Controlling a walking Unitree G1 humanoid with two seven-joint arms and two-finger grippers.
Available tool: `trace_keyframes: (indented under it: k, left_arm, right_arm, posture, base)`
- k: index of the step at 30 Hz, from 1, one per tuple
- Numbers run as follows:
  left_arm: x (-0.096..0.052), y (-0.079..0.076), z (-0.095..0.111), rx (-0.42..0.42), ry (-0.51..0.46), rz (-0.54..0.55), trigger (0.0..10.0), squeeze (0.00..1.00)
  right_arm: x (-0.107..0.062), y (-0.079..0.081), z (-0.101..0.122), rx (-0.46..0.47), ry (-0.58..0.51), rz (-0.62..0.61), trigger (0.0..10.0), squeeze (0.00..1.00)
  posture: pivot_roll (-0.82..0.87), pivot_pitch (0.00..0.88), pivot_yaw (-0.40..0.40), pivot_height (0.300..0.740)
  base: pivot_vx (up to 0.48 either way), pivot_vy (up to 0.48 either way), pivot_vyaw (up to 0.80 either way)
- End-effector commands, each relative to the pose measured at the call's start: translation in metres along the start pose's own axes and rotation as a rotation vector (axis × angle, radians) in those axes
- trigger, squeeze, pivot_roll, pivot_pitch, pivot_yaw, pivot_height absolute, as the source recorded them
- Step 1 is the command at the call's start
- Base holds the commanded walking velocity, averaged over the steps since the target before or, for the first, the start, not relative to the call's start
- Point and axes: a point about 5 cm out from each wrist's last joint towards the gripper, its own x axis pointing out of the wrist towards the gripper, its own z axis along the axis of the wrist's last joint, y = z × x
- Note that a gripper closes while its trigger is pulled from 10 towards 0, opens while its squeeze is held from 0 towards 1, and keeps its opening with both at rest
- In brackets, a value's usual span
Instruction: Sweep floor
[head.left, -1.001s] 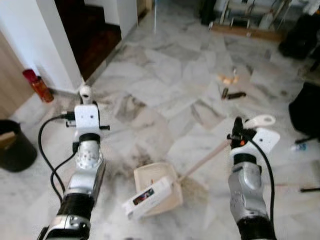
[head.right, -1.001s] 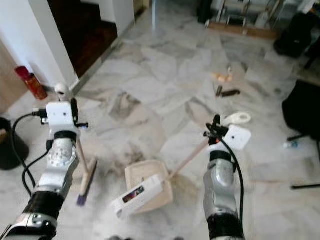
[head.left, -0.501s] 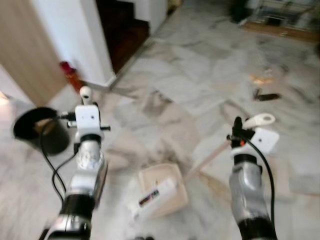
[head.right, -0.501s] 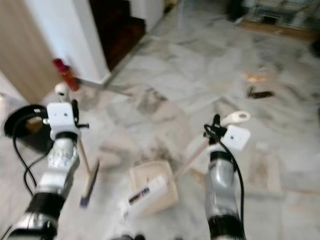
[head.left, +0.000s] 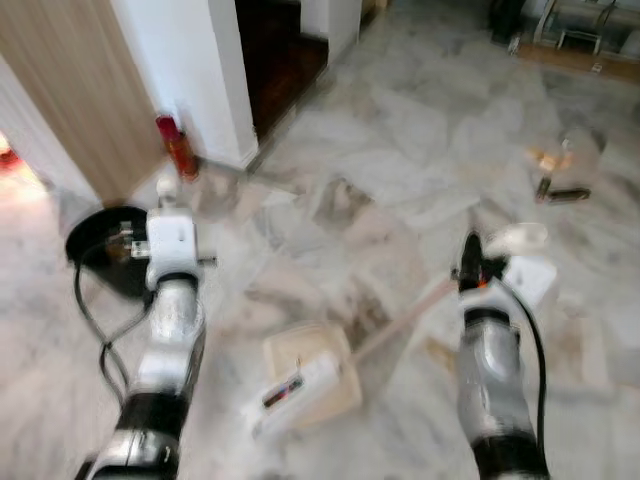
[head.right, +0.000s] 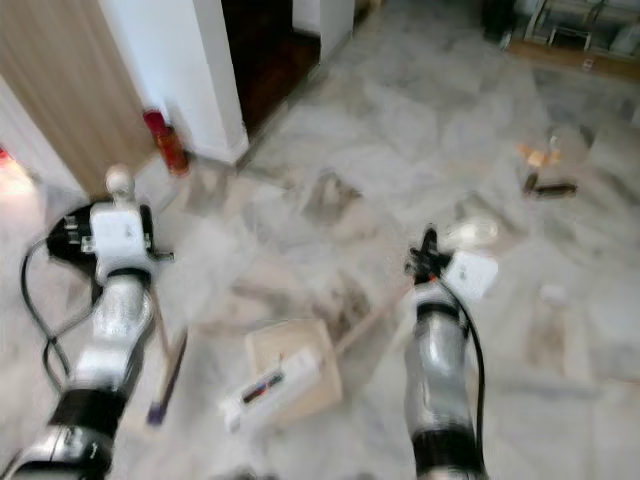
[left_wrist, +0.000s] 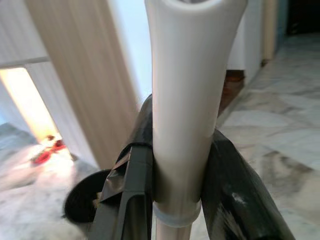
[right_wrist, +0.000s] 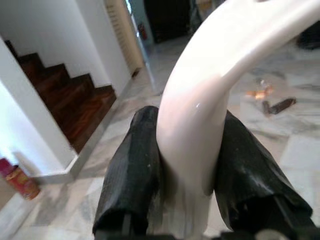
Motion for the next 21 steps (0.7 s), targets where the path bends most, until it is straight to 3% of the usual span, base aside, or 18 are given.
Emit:
trace_keyframes:
  k: [1,21]
  left_arm:
    - [0.0041,0.004,0.0106,0.003,-0.051,0.012,10.0,0.0]
    - [0.0036,0.0026,0.0095,0.001,-0.047,0.008,10.0,0.0]
  right_arm:
    - [0.0027,0.0038,0.0083,0.012,-0.045,0.01,10.0,0.0]
    - [0.0037,0.0049,0.008,0.016,-0.042,0.02,10.0,0.0]
  posture:
    - [-0.02,0.122,-0.004,0.74]
    - [-0.03,0.094,-0.006,0.74]
  base:
    - [0.0,0.337,0.0]
    - [0.0,0.333,0.0]
